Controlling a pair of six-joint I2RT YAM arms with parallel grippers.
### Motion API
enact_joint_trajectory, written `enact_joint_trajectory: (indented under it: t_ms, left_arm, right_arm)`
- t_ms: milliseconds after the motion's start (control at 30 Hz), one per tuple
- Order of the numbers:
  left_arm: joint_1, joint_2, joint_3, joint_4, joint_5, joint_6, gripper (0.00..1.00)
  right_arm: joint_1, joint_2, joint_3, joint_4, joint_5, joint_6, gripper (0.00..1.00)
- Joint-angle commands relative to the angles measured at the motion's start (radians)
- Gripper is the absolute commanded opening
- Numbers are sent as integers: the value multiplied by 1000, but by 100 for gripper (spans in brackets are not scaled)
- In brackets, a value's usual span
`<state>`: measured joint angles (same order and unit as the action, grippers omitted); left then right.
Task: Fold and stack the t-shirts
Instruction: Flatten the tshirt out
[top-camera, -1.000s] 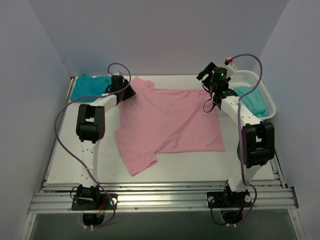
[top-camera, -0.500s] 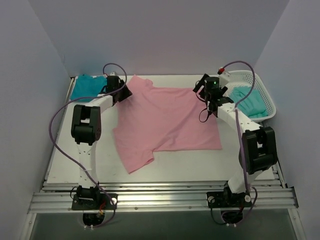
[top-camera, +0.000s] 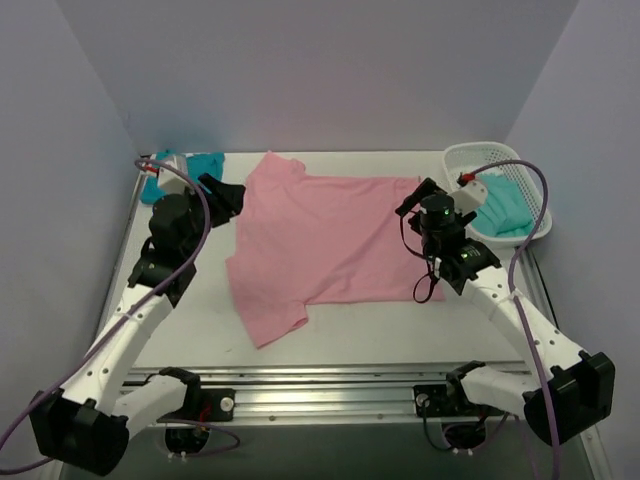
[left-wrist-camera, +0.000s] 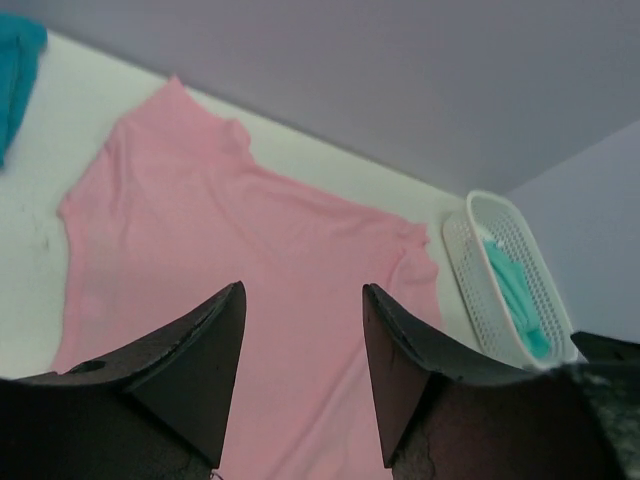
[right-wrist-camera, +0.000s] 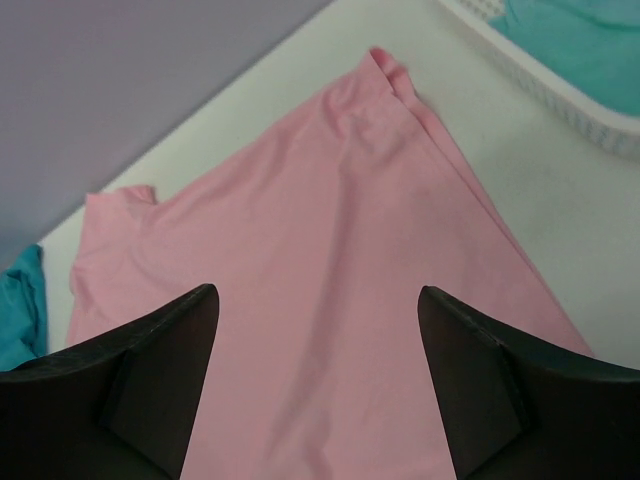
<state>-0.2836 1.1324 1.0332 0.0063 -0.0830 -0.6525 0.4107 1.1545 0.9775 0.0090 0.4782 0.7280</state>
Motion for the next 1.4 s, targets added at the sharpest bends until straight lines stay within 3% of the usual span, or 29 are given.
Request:
enact_joint_trajectory:
  t_ms: [0, 67, 233, 400, 500, 733, 833, 867, 900, 933, 1000, 1133, 1367]
  left_arm:
    - [-119, -104, -212, -155, -176, -56, 59]
    - [-211, -227, -312, -244, -256, -102, 59]
    - [-275, -474, -505, -339, -357, -254, 59]
    - [-282, -540, -636, -364, -376, -315, 59]
    - [-282, -482, -662, -287, -337, -322, 59]
    - [-299, -183, -734, 33, -282, -345, 58]
    - [-308, -88, -745, 121, -274, -352, 58]
    - [-308, -73, -751, 141, -271, -352, 58]
    - [-310, -62, -754, 171, -271, -352, 58]
    - [-312, -48, -757, 185, -270, -351, 58]
    - [-316, -46, -757, 199, -273, -351, 58]
    - [-322, -43, -746, 199, -290, -345, 58]
    - [-322, -48, -728, 179, -259, -355, 58]
  right_arm:
    - [61, -60, -110, -193, 79, 138, 76]
    - [97, -91, -146, -297, 141, 225, 76]
    - [128, -226, -255, -531, 229, 402, 77]
    - [128, -386, -316, -691, 292, 585, 80]
    - [126, -362, -327, -750, 326, 712, 85]
    - [108, -161, -390, -578, 264, 714, 88]
    - [4, -177, -473, -373, 119, 564, 87]
    - [-47, -205, -499, -315, 59, 445, 87]
    - [-150, -220, -525, -222, 1, 403, 88]
    - [-203, -237, -569, -175, -107, 349, 88]
    - [-306, -283, -594, -153, -147, 294, 88]
    - [-383, -288, -600, -126, -194, 242, 89]
    - [-406, -119, -641, 75, -453, 235, 87]
